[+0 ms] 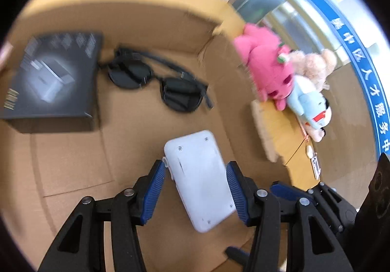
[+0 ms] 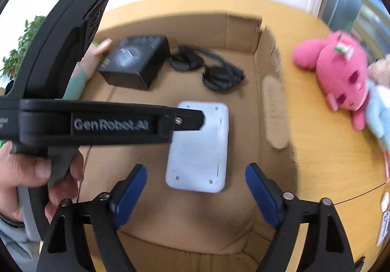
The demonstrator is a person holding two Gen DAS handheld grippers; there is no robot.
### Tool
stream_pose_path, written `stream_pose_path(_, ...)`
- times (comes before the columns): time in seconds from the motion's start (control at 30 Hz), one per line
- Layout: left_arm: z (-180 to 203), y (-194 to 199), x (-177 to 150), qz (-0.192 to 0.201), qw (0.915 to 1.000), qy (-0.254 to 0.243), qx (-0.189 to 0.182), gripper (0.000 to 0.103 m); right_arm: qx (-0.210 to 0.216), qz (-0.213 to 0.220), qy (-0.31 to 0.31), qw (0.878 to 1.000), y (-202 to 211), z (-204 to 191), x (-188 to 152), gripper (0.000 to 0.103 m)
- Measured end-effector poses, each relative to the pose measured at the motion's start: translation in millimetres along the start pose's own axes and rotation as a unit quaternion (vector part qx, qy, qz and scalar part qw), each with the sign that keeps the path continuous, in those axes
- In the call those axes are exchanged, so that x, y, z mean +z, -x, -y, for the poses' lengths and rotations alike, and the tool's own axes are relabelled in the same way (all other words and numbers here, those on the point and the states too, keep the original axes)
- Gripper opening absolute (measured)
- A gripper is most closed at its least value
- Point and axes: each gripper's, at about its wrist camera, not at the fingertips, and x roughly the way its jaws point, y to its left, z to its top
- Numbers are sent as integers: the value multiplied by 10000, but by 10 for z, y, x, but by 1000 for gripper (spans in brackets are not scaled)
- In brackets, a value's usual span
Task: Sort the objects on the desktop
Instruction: 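Carry the power bank into the cardboard box and open the right tool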
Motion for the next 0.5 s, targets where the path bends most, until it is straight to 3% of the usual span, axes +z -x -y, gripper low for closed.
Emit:
stream_pose_path(0.1,66,514,-128,714,9965,-300,305,55,-144,542,32,9984,323,-21,-115,89)
stream_pose_path(0.17,124,899,-285,1243,9891,-515,605,62,-461,1123,50,9926,575,-76,-232,95)
stream_pose_path(0.27,185,1428,-579,1934,9722,-704,1120,78,-702,1676,22,9834,783,-163,-376,102)
stream_pose_path(0.43,321,1946,-1114,2848,9348,-942,1904,79,-563,1956,-84,9790,964,-291,-603,103)
stream_pose_path(0.5,374,2003,-1269,3004,9265,-1010,2027,79,-547,1962,-21,9790,993,-348,-671,103)
